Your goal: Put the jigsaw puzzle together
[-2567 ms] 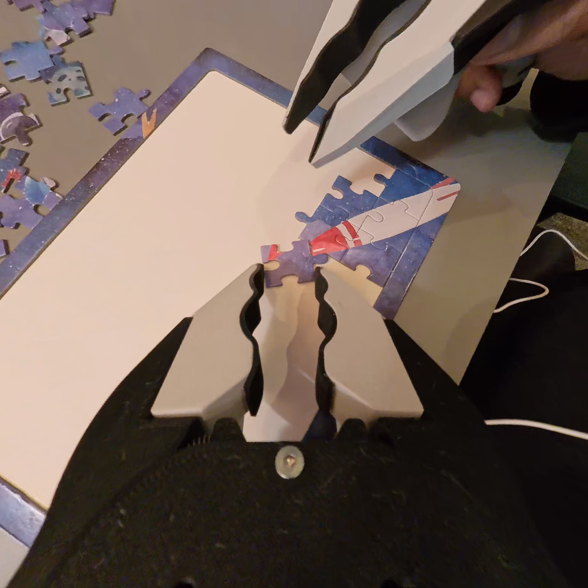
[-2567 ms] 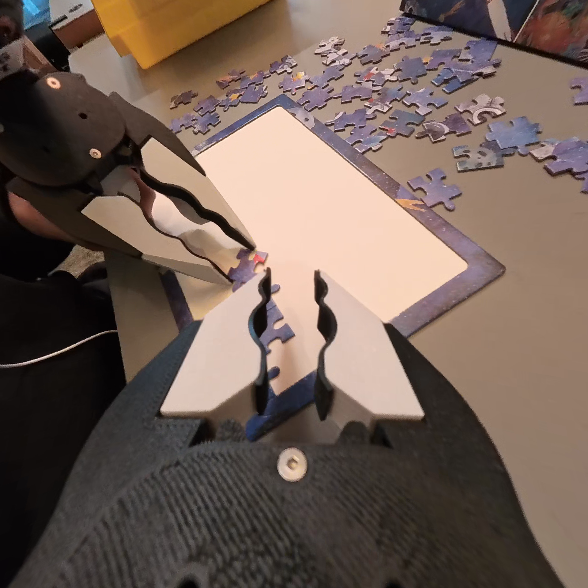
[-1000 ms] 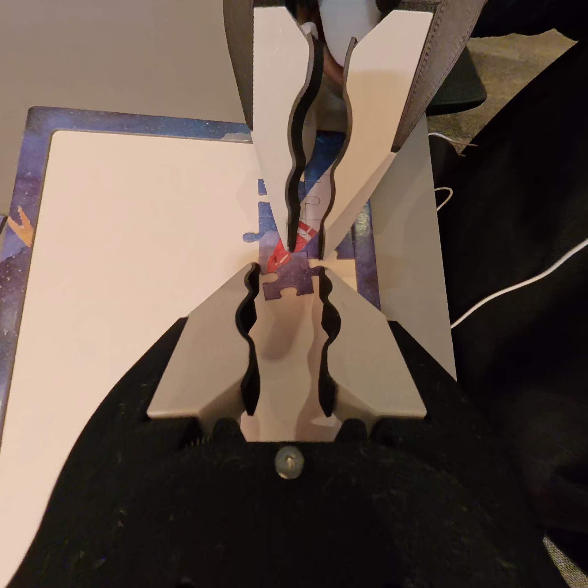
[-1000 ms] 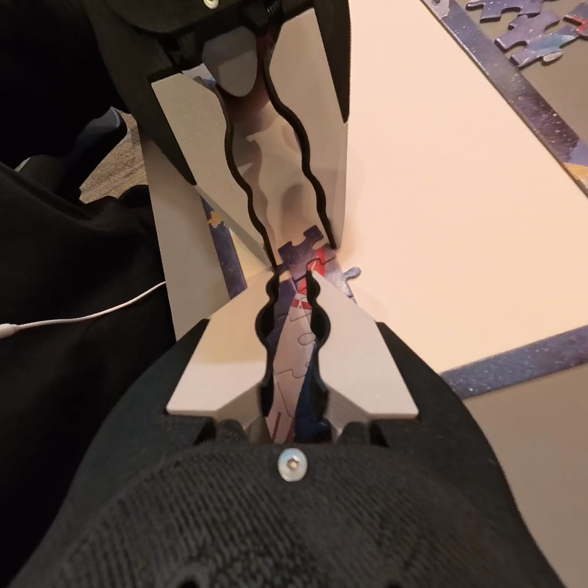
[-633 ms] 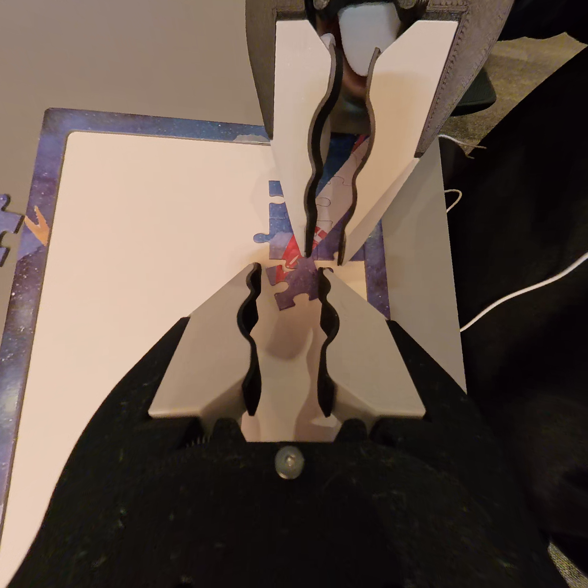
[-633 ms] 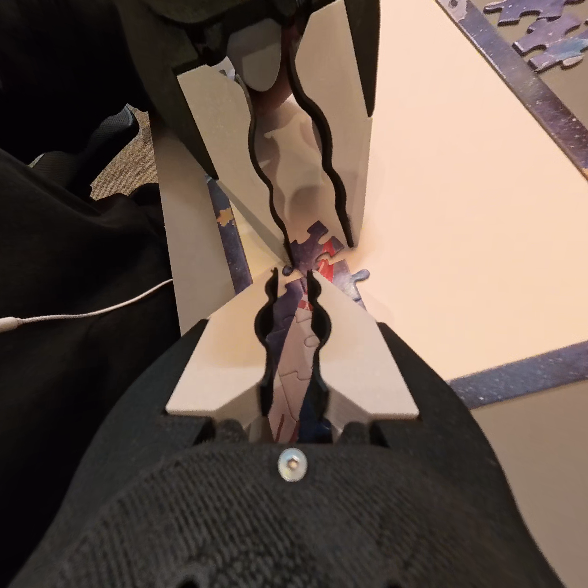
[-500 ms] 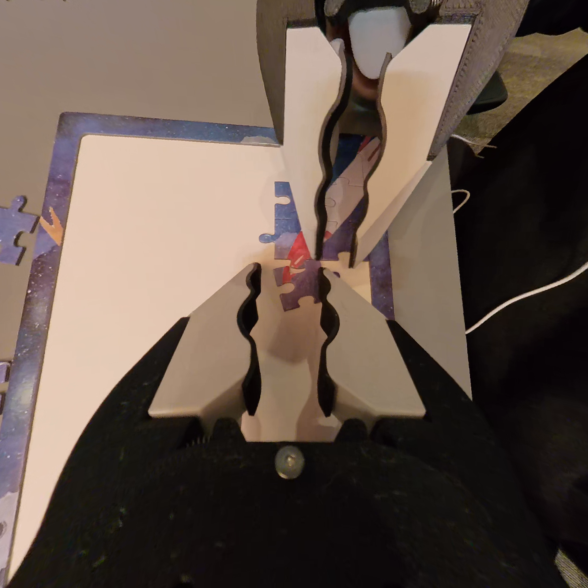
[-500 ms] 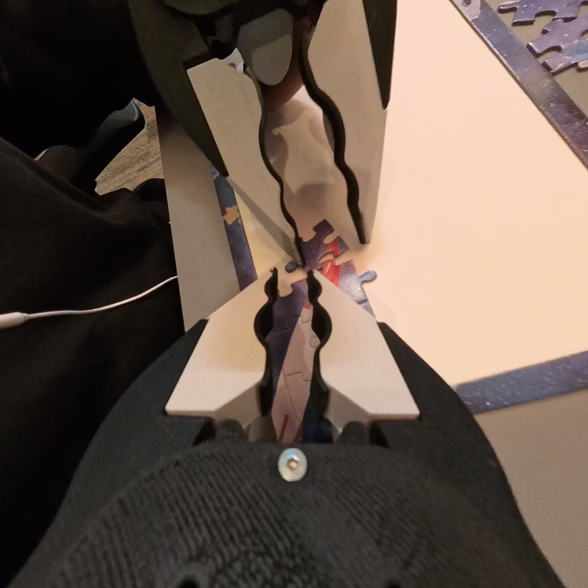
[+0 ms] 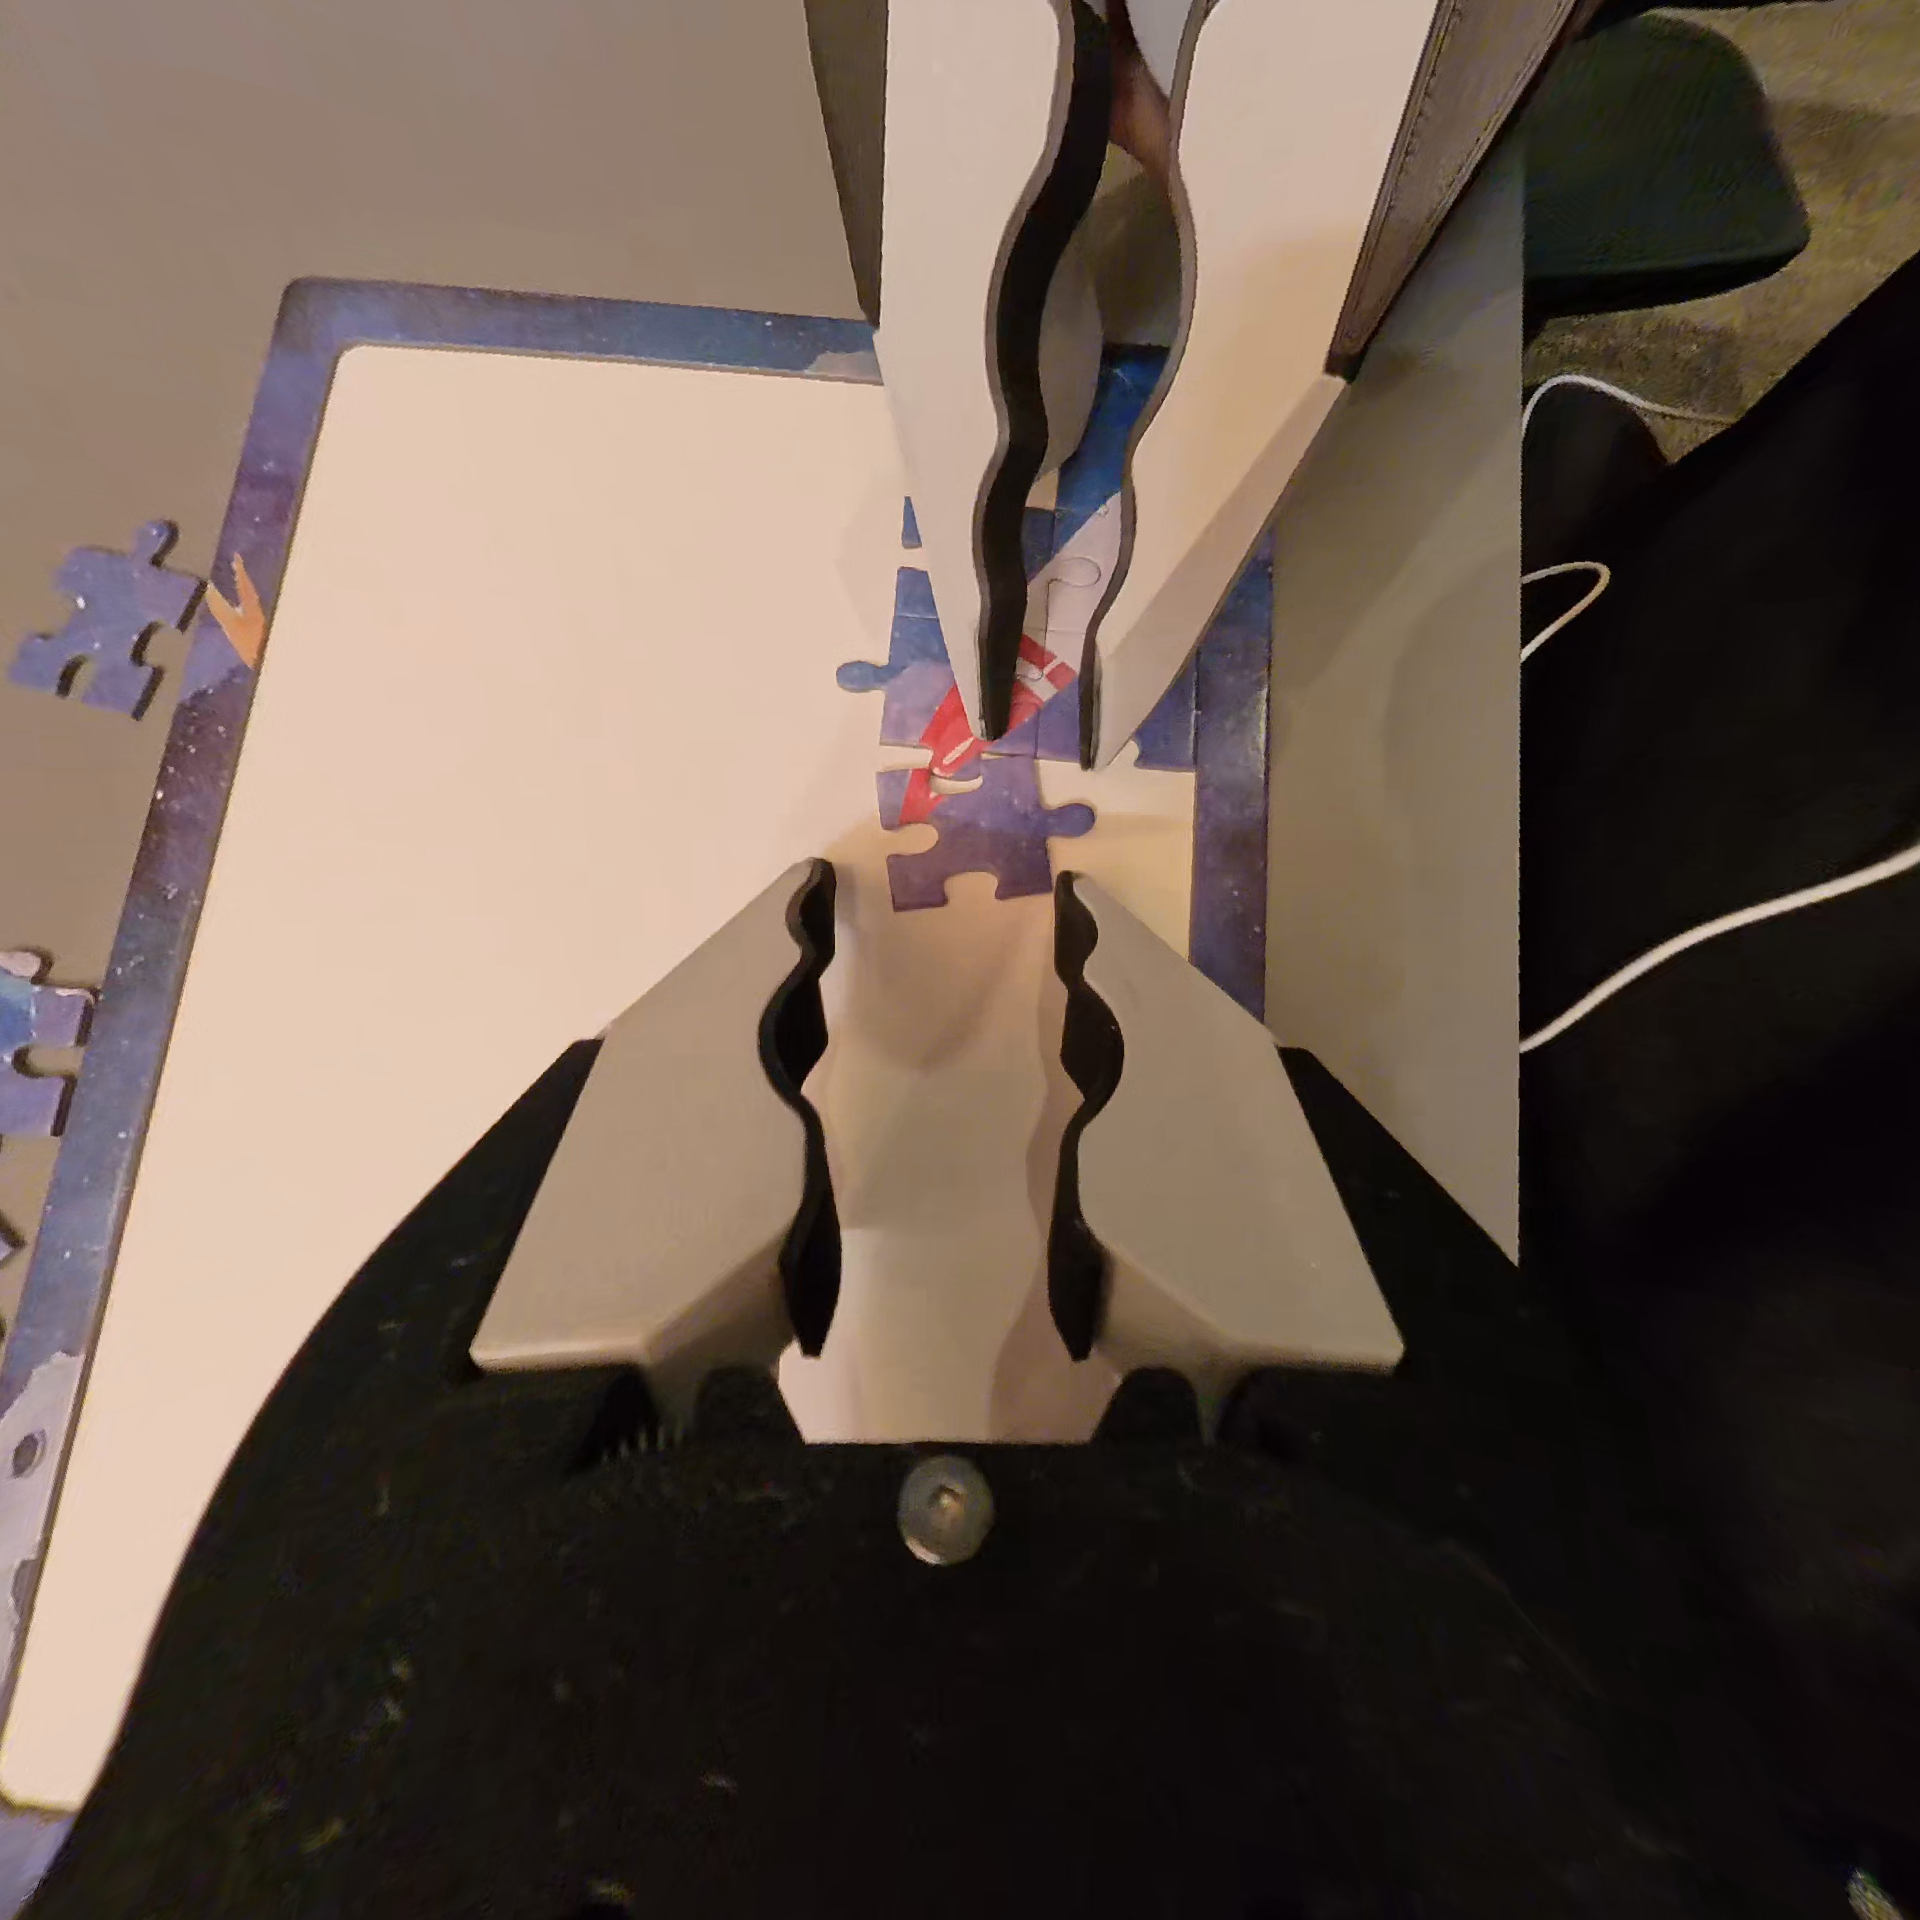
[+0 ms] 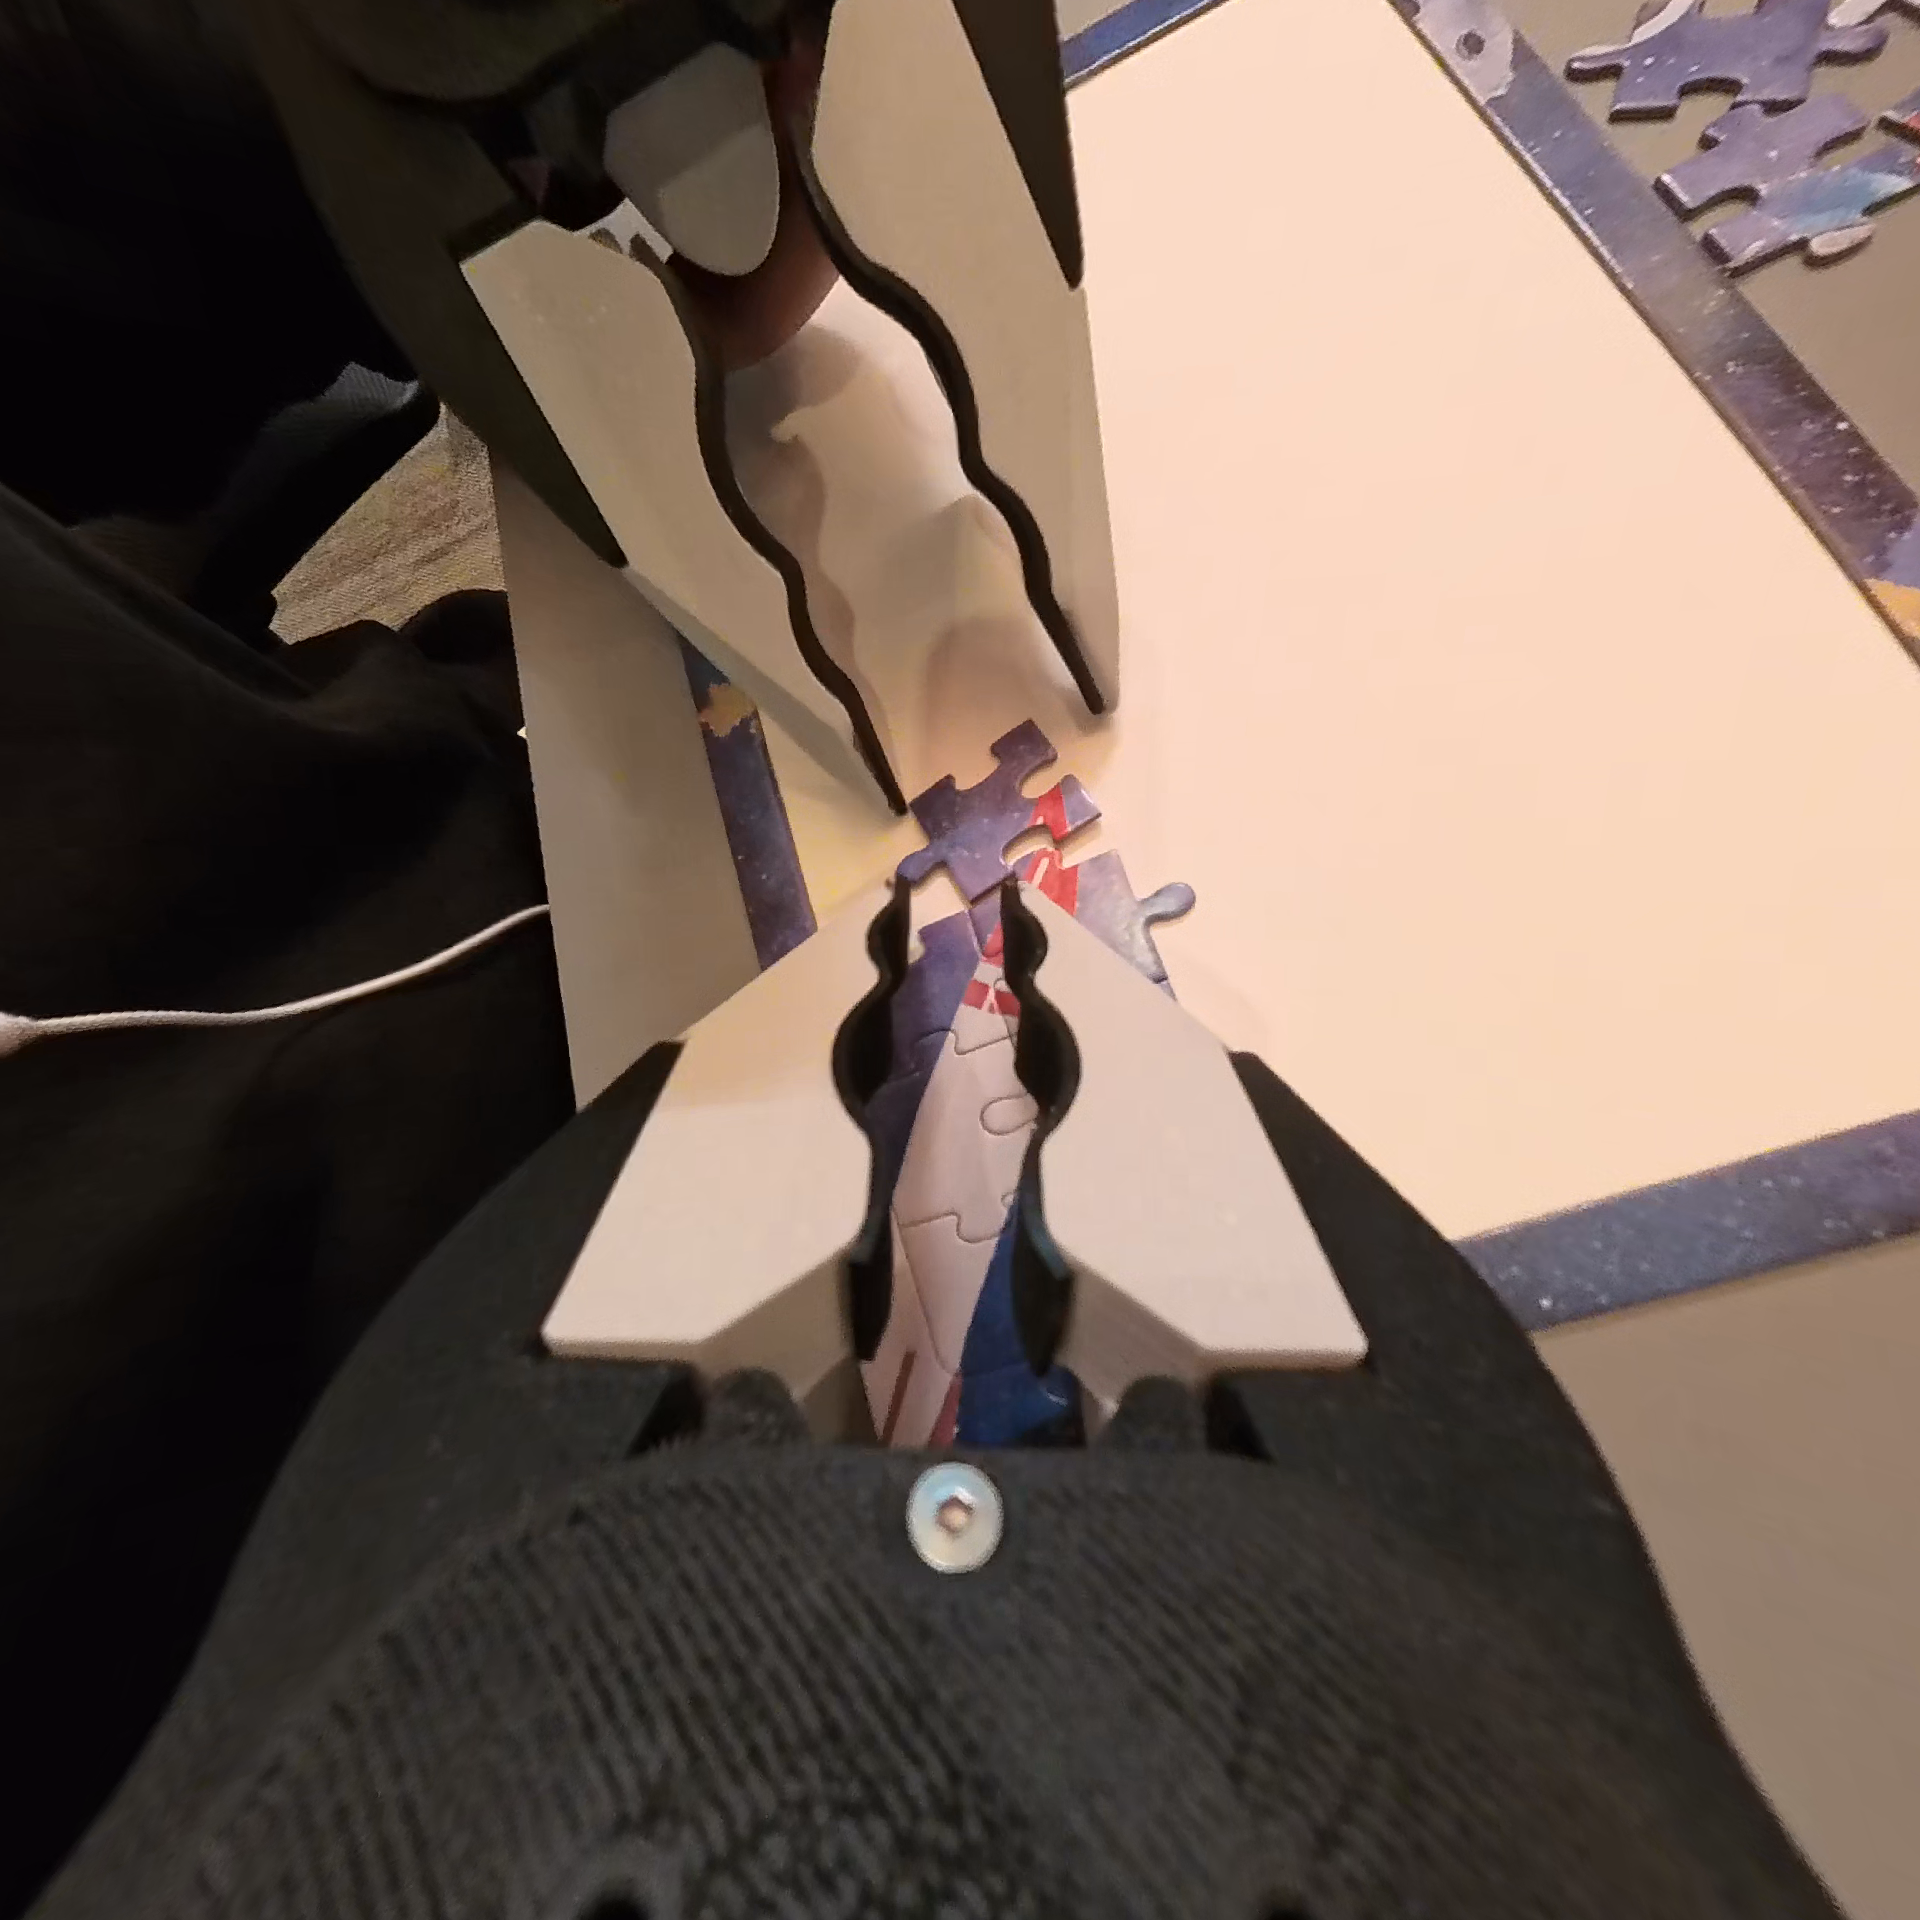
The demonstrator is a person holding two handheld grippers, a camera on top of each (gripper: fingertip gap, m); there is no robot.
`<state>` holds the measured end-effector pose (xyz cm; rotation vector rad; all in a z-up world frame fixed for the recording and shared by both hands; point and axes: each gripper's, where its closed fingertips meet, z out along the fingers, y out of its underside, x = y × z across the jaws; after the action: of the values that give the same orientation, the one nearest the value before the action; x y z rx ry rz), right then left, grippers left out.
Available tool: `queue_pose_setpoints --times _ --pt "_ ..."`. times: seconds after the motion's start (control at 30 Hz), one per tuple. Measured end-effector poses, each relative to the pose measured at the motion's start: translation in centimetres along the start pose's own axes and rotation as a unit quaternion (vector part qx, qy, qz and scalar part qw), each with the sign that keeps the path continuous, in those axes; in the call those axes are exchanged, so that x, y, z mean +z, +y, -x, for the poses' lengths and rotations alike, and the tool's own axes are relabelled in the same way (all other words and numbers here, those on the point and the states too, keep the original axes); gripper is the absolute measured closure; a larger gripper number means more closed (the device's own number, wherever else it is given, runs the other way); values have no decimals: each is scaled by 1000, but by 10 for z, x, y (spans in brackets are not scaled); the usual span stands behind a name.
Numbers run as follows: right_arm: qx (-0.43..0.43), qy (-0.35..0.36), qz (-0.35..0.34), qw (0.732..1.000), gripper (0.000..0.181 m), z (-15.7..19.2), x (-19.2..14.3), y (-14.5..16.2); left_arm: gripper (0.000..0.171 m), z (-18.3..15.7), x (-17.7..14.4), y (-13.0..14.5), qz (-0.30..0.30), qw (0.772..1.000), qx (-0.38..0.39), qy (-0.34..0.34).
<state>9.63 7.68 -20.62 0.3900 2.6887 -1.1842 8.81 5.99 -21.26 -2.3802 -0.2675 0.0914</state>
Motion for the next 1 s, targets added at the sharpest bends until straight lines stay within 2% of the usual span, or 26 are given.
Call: queue_pose_setpoints --times 0.27,0.47,0.63,0.77,1.0 --pt "10 -6 -9 1000 167 -2 -1 1 130 5 3 -4 -3 1000 2 -15" --pt "7 -4 -11 1000 168 -1 1 0 142 -3 3 -3 -4 1000 8 9" --pt "-7 22 -29 999 165 -8 -1 -7 142 -4 4 -4 -2 1000 10 12" --pt "-8 10 -17 1000 160 -4 2 -4 142 -3 5 -5 -2 1000 10 16" --pt "-15 -5 -5 1000 164 3 3 -1 140 -1 5 -5 0 1000 10 13"
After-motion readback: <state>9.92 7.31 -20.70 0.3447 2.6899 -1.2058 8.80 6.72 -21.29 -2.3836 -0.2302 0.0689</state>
